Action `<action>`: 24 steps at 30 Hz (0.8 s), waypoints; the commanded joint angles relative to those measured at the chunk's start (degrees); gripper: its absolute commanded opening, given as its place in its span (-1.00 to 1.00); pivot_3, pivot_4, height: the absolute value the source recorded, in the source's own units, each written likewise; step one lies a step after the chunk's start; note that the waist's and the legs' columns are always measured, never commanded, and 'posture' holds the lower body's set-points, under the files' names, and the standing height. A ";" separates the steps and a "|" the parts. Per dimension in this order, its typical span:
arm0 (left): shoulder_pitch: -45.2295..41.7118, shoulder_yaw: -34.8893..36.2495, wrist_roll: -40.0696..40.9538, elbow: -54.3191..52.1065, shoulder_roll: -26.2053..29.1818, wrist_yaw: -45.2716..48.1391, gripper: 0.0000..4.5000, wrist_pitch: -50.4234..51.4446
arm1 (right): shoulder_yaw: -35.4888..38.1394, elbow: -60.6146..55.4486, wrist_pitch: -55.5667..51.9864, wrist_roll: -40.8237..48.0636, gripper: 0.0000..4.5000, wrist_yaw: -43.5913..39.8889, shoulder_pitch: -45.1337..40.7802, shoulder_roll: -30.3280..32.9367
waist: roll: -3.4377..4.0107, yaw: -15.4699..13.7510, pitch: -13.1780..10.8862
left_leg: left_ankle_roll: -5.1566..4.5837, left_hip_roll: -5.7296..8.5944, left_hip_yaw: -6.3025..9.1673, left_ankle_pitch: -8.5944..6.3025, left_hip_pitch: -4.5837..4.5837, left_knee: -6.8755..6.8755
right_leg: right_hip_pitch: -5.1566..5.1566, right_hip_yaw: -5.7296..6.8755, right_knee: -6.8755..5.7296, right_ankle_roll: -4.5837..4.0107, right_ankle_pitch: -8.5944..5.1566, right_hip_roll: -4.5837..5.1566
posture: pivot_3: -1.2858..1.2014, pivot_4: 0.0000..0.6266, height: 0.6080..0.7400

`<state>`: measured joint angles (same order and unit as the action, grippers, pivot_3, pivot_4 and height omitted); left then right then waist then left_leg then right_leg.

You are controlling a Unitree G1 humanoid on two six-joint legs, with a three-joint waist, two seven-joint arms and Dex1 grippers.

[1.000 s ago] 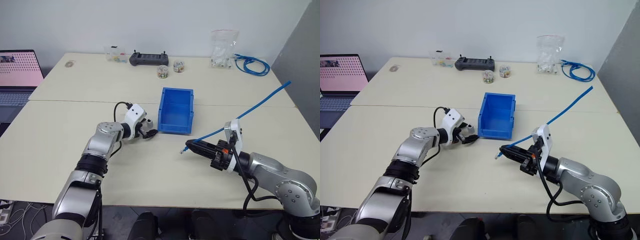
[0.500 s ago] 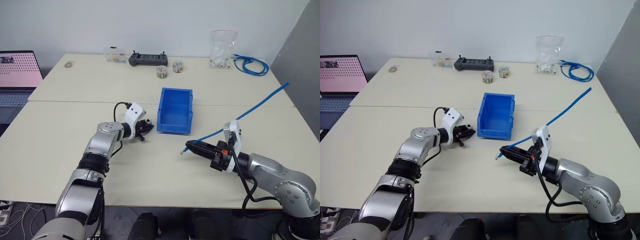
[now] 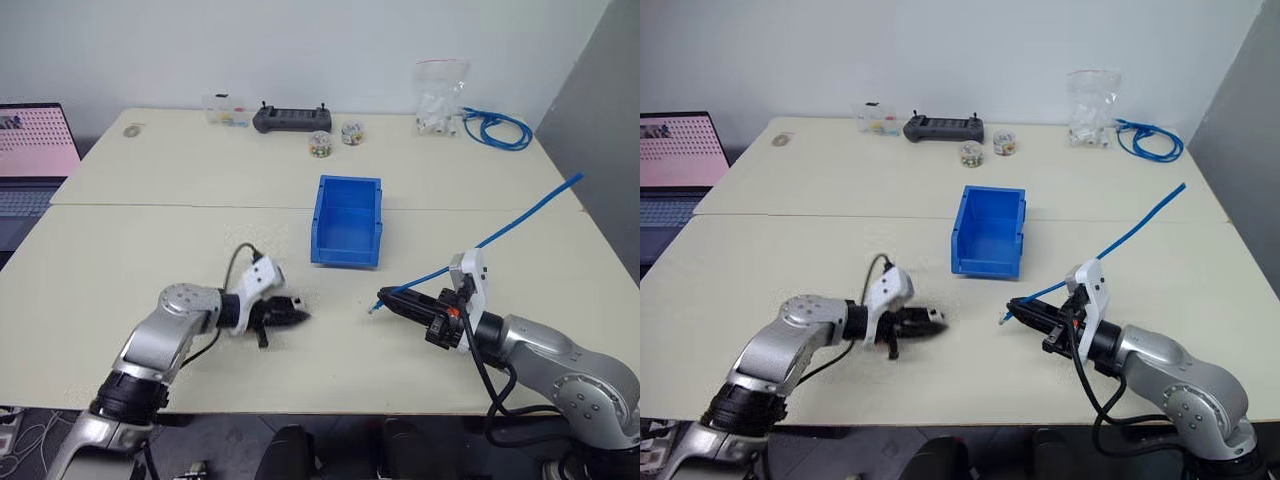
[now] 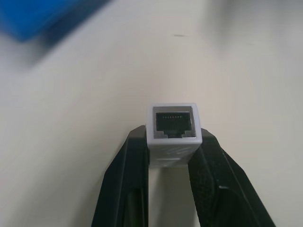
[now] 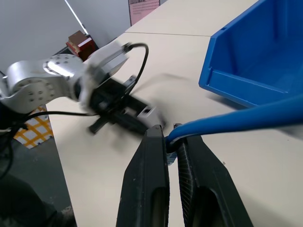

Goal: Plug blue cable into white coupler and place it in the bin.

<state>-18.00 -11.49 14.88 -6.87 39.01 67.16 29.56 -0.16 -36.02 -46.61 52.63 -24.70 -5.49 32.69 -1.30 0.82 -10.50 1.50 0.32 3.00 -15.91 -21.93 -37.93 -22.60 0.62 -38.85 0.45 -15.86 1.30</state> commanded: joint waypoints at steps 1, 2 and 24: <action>-0.47 -2.73 -0.06 -3.28 0.94 3.11 -0.65 -3.29 | -1.79 -2.19 4.44 -6.17 -1.00 -3.58 0.01 2.30 | 0.00 -0.07 0.00 | 0.00 0.00 0.00 0.00 0.00 0.00 | 0.00 0.00 0.01 0.00 0.00 0.00 | 0.03 -0.52 1.00; -0.65 -3.59 -0.89 -2.74 1.10 3.70 -0.65 -4.93 | -3.12 -1.80 5.72 -8.65 -1.00 -4.73 -0.14 3.22 | 0.00 -0.13 0.00 | -0.01 0.00 -0.03 0.00 0.01 0.01 | 0.00 -0.02 0.01 0.01 -0.01 -0.02 | 0.03 -0.52 1.00; -5.14 -10.36 -8.64 9.43 0.05 8.42 -0.65 -17.52 | -24.11 15.53 19.15 -31.79 -1.00 -21.41 -17.02 -4.04 | 0.01 -0.18 0.00 | -0.01 -0.01 -0.03 0.00 0.03 -0.01 | 0.00 0.01 -0.02 -0.02 0.00 -0.10 | 0.03 -0.52 1.00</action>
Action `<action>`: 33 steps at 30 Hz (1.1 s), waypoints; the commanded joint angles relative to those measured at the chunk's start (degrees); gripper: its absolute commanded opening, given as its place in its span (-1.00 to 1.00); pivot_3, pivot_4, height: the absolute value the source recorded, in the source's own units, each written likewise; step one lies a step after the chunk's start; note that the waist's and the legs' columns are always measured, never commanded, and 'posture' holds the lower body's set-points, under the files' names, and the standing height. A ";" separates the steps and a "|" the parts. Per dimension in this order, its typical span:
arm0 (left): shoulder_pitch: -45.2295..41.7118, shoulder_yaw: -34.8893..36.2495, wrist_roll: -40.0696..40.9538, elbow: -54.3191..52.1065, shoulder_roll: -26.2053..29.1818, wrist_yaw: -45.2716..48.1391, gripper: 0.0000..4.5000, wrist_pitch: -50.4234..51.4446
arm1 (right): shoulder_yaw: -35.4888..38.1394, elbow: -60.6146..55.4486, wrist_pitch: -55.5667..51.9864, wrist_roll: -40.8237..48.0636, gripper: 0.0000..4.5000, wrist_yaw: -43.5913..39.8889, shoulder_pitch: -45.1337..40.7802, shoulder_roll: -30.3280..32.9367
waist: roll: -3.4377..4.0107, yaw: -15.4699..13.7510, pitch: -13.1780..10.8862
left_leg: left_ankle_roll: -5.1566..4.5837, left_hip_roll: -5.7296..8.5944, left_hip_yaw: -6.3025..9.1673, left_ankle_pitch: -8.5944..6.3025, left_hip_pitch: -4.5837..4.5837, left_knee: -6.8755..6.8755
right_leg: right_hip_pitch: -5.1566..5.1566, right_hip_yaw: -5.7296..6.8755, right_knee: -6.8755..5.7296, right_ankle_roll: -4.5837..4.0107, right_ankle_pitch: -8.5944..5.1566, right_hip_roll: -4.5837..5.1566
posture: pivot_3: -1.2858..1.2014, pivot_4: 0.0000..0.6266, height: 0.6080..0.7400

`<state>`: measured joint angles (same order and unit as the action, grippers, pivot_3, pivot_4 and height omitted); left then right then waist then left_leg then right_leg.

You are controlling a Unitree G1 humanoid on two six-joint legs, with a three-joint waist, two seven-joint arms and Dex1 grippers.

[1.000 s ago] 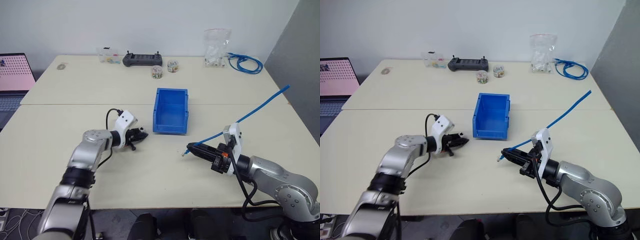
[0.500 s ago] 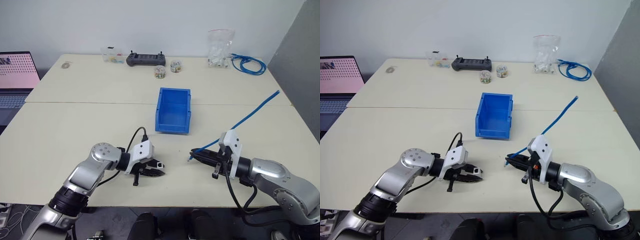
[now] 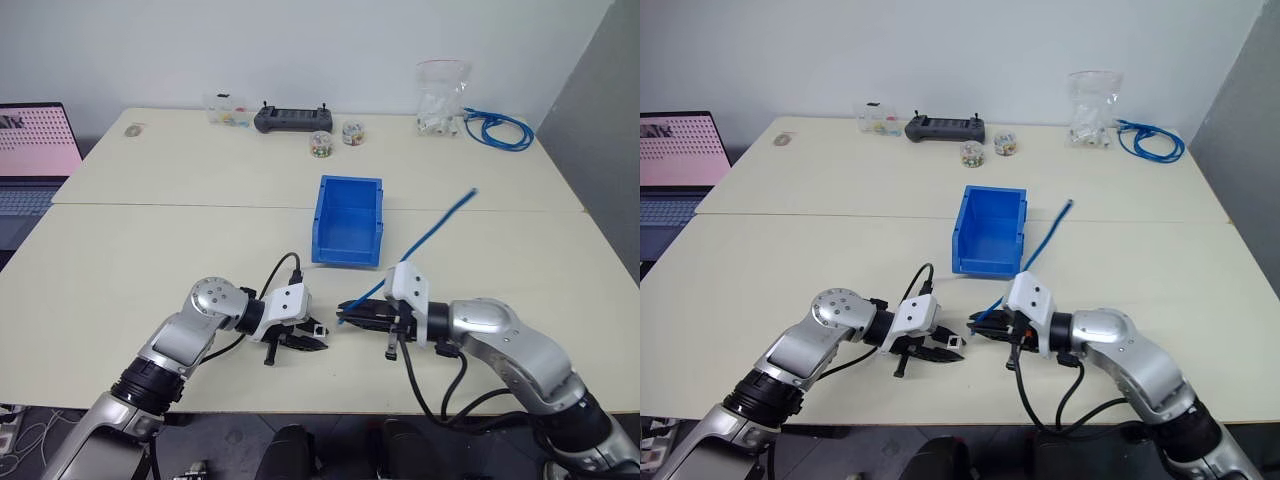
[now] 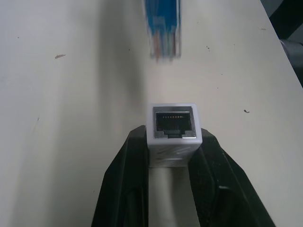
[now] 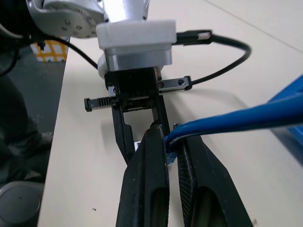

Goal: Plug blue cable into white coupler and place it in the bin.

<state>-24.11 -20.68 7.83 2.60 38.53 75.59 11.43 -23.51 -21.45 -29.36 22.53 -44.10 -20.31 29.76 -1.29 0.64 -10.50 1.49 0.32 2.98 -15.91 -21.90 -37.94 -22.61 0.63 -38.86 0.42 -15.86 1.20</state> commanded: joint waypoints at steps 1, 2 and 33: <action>1.09 -1.14 -1.62 -0.21 0.61 -0.02 -0.65 0.70 | -0.89 1.49 1.91 -2.07 -1.00 -2.56 -2.71 -1.47 | 0.00 0.00 0.00 | 0.00 0.00 0.00 0.00 0.00 0.00 | 0.00 0.00 0.00 -0.02 0.01 0.00 | 0.03 -0.52 1.00; 1.15 -1.11 -1.64 -0.33 0.64 -0.05 -0.65 0.79 | -0.96 1.86 1.89 -2.33 -1.00 -3.00 -3.10 -1.72 | 0.00 -0.01 0.00 | 0.00 0.00 0.01 0.00 0.00 0.00 | 0.00 0.00 -0.01 -0.05 0.03 0.00 | 0.03 -0.52 1.00; 0.83 -1.65 -2.53 -0.68 -0.10 -0.49 -0.65 2.58 | -4.16 8.85 2.91 -9.55 -1.00 -11.33 -7.17 -3.25 | 0.03 0.23 0.03 | 0.00 0.00 0.02 0.00 0.10 -0.01 | 0.06 0.01 -0.07 -0.23 0.14 0.01 | 0.03 -0.52 1.00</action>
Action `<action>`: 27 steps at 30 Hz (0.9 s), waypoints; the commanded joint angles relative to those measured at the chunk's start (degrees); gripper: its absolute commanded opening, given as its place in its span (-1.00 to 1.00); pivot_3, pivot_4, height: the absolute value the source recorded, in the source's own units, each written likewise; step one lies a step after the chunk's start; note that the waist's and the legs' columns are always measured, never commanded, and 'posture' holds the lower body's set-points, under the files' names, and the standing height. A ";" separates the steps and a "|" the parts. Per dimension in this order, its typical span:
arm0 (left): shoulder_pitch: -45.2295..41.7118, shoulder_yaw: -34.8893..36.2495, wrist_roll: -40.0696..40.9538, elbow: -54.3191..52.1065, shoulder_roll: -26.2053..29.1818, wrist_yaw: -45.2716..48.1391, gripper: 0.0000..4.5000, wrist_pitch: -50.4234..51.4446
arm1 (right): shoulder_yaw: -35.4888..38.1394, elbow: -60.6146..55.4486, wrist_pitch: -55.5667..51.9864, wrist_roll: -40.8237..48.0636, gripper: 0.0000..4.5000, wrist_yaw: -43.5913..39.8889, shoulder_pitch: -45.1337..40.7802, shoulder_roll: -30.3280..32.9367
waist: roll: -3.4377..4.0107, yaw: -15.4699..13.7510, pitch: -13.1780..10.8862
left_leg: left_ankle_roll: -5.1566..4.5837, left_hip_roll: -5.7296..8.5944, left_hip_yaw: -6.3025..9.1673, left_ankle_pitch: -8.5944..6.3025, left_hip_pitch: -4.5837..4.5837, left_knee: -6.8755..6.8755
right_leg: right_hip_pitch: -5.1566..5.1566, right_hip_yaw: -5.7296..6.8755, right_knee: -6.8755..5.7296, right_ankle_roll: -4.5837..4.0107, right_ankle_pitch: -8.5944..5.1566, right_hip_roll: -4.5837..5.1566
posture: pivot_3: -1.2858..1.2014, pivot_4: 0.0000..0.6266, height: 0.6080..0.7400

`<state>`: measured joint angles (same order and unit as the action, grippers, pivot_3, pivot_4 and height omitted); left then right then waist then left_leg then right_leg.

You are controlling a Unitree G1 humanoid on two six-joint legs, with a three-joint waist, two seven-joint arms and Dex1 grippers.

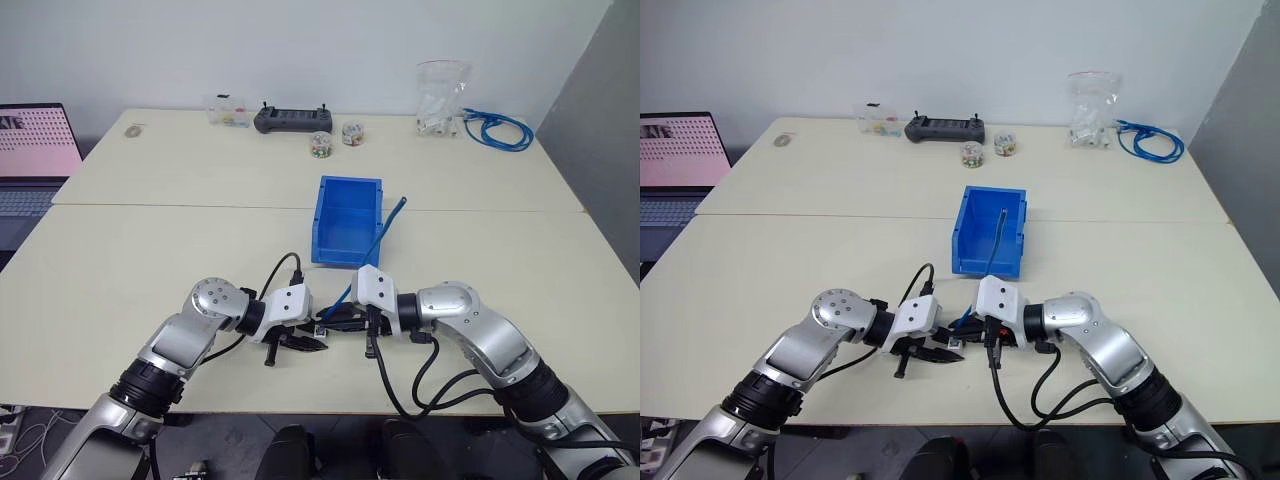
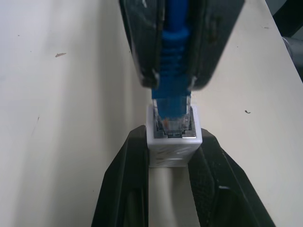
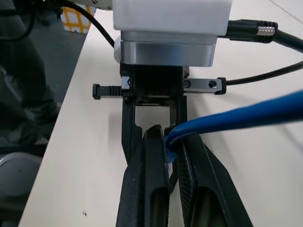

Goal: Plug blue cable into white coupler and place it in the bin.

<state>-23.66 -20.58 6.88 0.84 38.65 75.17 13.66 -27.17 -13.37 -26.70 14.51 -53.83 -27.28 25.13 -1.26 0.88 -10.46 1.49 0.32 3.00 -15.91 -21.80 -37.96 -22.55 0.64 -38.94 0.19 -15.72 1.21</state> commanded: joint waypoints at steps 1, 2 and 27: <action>0.28 -1.76 -1.66 1.33 -0.36 -0.11 -0.65 0.26 | -0.75 0.84 0.35 -1.66 -1.00 -2.18 -0.07 1.78 | 0.00 -0.03 0.00 | 0.00 0.01 0.01 0.00 0.01 -0.01 | 0.02 0.01 0.00 0.00 0.00 0.00 | 0.03 -0.52 1.00; 0.22 -1.76 -1.72 1.47 -0.45 -0.13 -0.65 0.20 | -0.91 0.87 0.43 -1.76 -1.00 -2.56 0.03 2.01 | 0.00 -0.04 0.00 | 0.00 0.01 0.01 0.00 0.01 -0.01 | 0.03 0.01 0.01 0.01 0.00 0.00 | 0.03 -0.52 1.00; 3.01 -0.42 -1.31 -0.53 -0.61 -2.63 -0.65 0.28 | -7.85 14.08 1.57 -6.65 -1.00 -8.34 0.22 0.14 | 0.41 0.14 1.28 | -0.03 0.01 -0.07 -0.03 0.74 0.16 | 0.66 -0.07 0.10 0.21 -0.18 0.03 | 0.03 -0.52 1.00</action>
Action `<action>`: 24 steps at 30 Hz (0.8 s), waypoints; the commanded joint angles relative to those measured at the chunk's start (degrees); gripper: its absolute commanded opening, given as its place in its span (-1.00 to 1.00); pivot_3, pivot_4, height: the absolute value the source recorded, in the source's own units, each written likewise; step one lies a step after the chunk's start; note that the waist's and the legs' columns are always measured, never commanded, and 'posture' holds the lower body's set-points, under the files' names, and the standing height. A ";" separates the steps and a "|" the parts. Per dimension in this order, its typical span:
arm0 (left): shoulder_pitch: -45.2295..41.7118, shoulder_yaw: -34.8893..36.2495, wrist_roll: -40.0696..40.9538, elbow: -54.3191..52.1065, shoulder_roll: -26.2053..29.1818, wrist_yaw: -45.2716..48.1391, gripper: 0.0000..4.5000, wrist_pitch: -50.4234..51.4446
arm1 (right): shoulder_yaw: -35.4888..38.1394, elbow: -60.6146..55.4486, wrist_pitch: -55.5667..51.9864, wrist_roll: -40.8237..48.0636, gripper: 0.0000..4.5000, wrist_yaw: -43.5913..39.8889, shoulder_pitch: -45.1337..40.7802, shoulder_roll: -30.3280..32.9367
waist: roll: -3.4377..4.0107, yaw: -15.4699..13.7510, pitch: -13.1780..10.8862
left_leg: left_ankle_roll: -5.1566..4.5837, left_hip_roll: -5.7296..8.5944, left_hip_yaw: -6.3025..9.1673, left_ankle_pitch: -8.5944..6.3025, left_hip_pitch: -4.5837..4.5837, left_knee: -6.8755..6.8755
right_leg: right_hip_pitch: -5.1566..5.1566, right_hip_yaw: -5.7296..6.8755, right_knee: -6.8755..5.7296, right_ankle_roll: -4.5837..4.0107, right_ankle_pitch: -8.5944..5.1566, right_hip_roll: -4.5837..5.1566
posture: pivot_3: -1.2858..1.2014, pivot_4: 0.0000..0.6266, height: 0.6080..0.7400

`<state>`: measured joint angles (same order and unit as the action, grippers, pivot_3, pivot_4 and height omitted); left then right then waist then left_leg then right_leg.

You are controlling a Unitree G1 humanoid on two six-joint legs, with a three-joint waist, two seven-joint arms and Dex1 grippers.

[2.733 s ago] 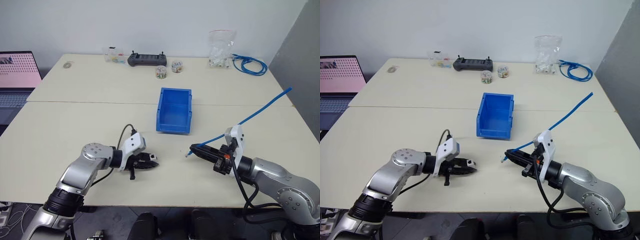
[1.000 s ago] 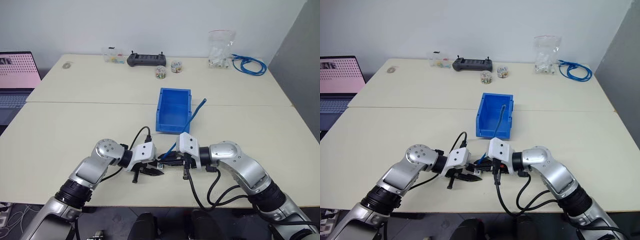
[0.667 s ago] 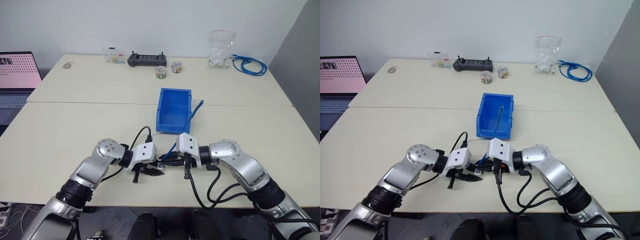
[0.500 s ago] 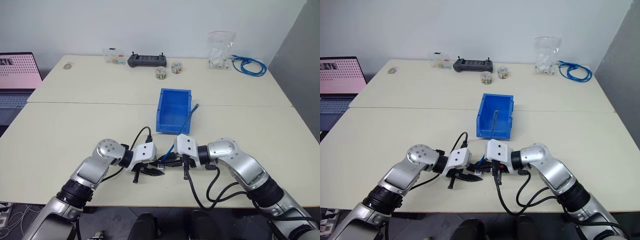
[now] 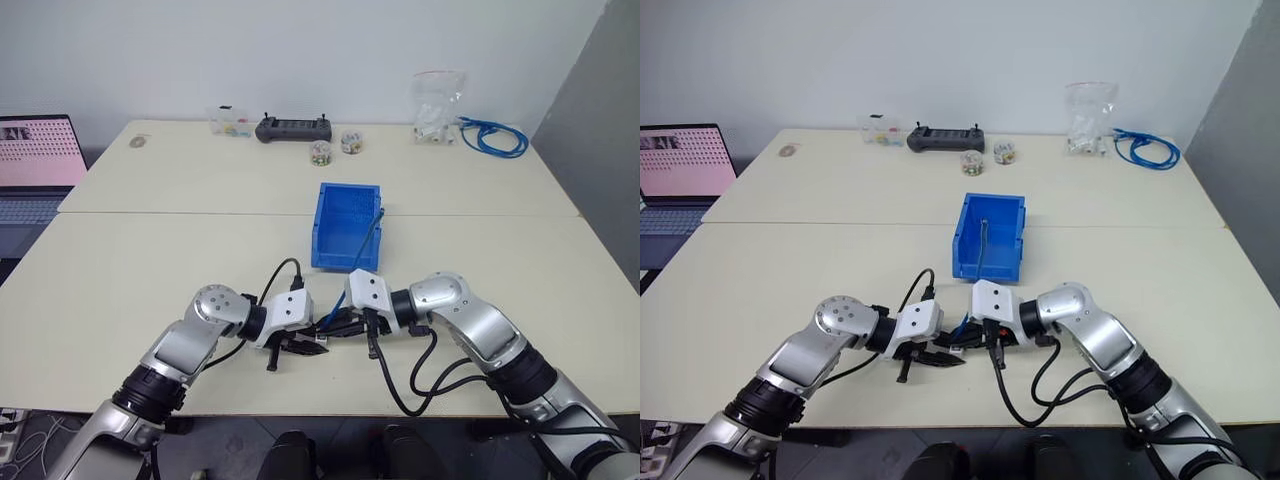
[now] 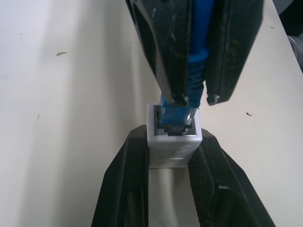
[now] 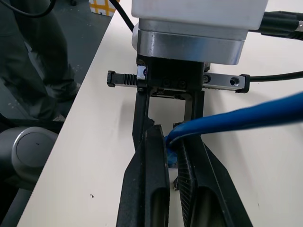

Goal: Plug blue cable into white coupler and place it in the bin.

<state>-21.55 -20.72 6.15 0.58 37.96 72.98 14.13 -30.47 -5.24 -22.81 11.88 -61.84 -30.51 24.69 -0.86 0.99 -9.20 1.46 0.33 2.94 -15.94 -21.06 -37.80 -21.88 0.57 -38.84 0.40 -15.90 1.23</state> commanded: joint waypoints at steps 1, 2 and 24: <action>0.94 -0.20 -0.58 -0.21 0.12 -0.49 -0.65 -0.47 | -4.26 6.13 -2.26 -3.81 -1.00 -0.04 3.39 0.11 | 0.02 0.08 0.07 | -0.02 -0.01 0.00 -0.02 0.17 0.03 | 0.17 0.00 0.04 -0.02 -0.02 0.00 | 0.03 -0.52 1.00; 1.11 0.15 -0.59 -0.10 0.12 -0.86 -0.65 -0.95 | -3.52 5.98 -2.12 -3.36 -1.00 0.33 3.25 -0.36 | 0.02 0.19 0.09 | -0.03 -0.02 0.01 -0.03 0.23 0.05 | 0.22 0.01 0.06 -0.04 -0.03 0.00 | 0.03 -0.52 1.00; 5.86 21.81 9.70 -25.63 0.31 -25.90 1.00 21.01 | 30.79 -3.39 -15.38 15.77 -1.00 19.31 -6.99 -5.66 | -0.05 0.53 -0.56 | -0.01 -0.03 0.11 -0.02 -0.77 -0.07 | -0.72 0.06 -0.08 -0.07 0.02 0.02 | 0.03 -0.52 1.00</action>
<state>-13.37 -0.03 15.19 -22.27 39.16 50.23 32.92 -2.20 -11.21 -38.59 26.19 -44.13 -33.53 19.77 -0.91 1.53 -9.76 1.45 0.30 3.03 -15.95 -21.81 -37.87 -22.59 0.63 -38.93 0.33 -15.88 1.25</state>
